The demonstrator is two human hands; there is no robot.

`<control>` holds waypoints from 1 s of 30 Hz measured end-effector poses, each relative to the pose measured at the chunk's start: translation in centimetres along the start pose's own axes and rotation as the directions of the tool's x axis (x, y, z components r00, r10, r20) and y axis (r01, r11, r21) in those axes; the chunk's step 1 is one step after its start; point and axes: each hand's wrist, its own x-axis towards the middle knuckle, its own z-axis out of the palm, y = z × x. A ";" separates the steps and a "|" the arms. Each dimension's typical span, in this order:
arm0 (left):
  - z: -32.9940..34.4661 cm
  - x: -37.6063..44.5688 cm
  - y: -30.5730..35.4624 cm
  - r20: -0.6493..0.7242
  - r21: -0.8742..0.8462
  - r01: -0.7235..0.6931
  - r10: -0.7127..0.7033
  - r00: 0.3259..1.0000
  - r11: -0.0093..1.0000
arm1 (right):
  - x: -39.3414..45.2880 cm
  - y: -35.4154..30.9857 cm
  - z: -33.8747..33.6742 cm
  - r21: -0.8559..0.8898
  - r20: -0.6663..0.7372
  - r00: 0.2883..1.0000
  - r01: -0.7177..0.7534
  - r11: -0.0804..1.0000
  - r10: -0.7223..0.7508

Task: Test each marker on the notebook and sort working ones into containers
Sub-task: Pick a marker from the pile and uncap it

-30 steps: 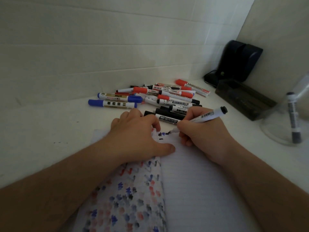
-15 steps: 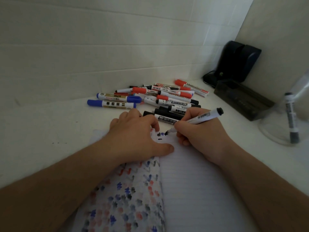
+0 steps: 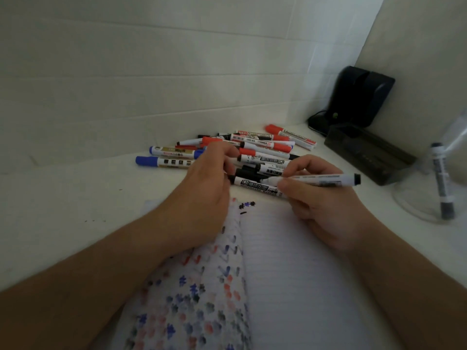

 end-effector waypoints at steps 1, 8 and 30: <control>-0.2 0.1 -0.1 -0.001 -0.026 -0.019 0.019 1.000 0.999 | -0.1 -0.2 -0.2 0.036 0.023 1.000 -0.019 0.999 0.018; -0.8 0.4 -0.5 0.111 -0.108 0.038 -0.025 0.993 0.993 | -0.5 -1.8 -0.9 0.271 0.045 0.990 -0.138 0.953 0.130; -1.3 0.8 -0.9 -0.086 0.000 -0.103 0.103 0.991 0.995 | -0.9 -1.8 0.6 0.103 -0.025 0.996 -0.077 0.992 0.080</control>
